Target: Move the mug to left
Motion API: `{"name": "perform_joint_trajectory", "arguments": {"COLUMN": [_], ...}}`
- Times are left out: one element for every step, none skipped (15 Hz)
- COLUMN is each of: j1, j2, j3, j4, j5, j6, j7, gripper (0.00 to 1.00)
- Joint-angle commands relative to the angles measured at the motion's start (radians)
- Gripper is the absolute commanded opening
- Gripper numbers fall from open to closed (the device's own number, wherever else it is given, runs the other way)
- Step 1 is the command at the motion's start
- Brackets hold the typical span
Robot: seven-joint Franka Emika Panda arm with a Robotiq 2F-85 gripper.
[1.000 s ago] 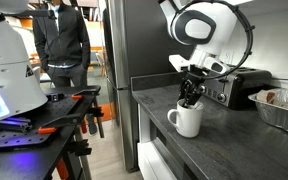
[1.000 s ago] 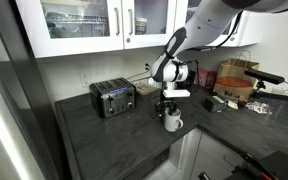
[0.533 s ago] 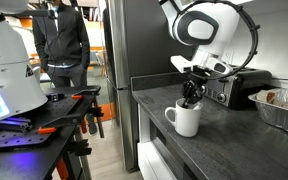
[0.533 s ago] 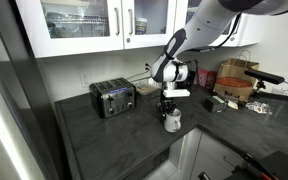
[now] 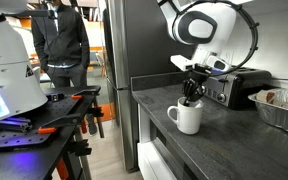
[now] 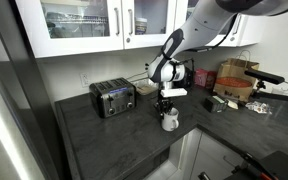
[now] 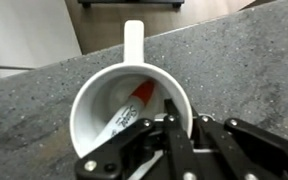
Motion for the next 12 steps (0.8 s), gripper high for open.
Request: {"name": "perform_joint_trajectory", "arguments": {"j1": [0.043,0.054,0.066,0.08,0.094,0.107,0.116,0.126,0.14,0.15,0.162,0.173], "j2": [0.007,0.012,0.019,0.027,0.035,0.042,0.051,0.057,0.067,0.072,0.086,0.095], "j3": [-0.013,-0.012,-0.011,-0.01,-0.01,-0.01,-0.005,-0.002,-0.001,0.001,0.002,0.001], "j4": [0.051,0.069,0.088,0.109,0.13,0.145,0.162,0.174,0.187,0.194,0.21,0.219], "j5": [-0.056,-0.07,-0.083,-0.095,-0.108,-0.122,-0.129,-0.136,-0.15,-0.16,-0.17,-0.182], "j6": [-0.018,-0.024,-0.032,-0.037,-0.043,-0.045,-0.049,-0.05,-0.052,-0.052,-0.058,-0.06], "j7": [0.018,0.018,0.018,0.018,0.019,0.02,0.015,0.014,0.012,0.009,0.008,0.006], "gripper": [0.03,0.03,0.03,0.03,0.03,0.03,0.03,0.03,0.03,0.03,0.03,0.03]}}
